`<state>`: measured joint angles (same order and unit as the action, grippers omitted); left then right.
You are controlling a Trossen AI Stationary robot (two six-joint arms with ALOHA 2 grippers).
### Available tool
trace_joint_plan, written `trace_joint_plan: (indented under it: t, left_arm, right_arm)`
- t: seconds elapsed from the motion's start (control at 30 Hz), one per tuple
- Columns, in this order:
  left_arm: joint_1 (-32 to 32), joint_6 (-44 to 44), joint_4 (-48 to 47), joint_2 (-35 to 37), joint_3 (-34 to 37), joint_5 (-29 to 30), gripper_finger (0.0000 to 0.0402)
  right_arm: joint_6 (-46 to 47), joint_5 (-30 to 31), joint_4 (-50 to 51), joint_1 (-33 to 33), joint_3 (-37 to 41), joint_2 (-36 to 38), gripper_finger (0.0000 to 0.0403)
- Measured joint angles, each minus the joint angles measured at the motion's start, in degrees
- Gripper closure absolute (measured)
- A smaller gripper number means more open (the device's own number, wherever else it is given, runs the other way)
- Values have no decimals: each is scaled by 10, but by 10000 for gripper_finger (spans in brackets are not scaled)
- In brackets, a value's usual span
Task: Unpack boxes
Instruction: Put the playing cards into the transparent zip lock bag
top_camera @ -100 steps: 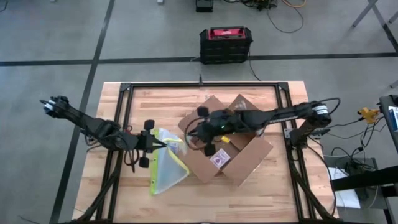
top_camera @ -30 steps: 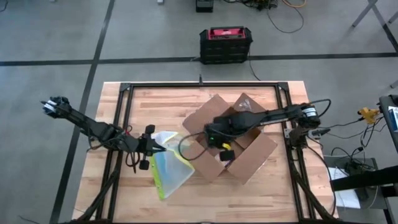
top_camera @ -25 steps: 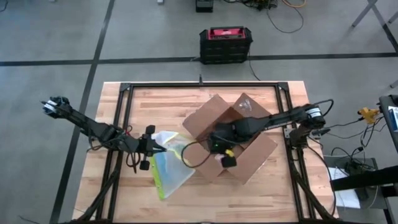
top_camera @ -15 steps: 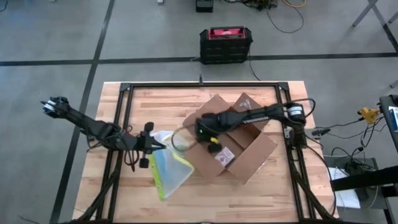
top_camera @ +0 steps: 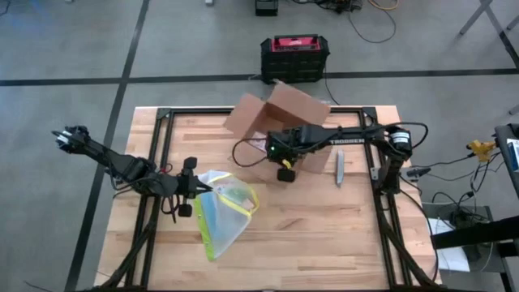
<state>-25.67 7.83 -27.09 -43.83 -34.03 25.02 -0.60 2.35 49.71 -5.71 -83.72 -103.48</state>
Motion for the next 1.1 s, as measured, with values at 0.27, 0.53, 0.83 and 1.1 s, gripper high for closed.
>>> trace_joint_plan:
  t: [0.27,0.53,0.83,1.1]
  left_arm:
    - [0,3,-6,3,1,-3,401]
    - [0,3,-18,6,1,-3,401]
    - [0,17,-18,6,1,-3,401]
    - [0,18,-19,5,1,-5,401]
  right_arm:
    - [43,12,-114,108,67,-2,403]
    - [192,149,-96,135,64,12,403]
    - [392,135,-116,48,58,30,360]
    - [417,82,-126,9,59,-34,222]
